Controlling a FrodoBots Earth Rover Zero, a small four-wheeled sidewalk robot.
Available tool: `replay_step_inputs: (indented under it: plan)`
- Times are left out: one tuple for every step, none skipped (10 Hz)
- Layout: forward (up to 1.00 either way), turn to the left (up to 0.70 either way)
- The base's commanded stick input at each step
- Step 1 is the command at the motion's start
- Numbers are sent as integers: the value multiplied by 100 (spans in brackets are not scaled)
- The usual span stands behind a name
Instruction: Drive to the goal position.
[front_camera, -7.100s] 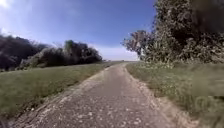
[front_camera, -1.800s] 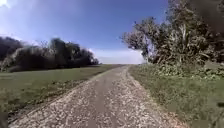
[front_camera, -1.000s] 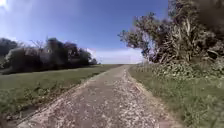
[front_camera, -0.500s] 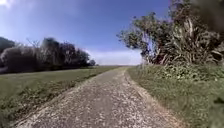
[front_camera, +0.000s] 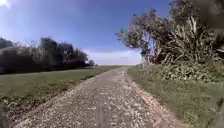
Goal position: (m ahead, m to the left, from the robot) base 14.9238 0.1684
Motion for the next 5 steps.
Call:
replay_step_inputs:
  plan:
    - [70,0]
    - [70,0]
    - [70,0]
    - [70,0]
    - [70,0]
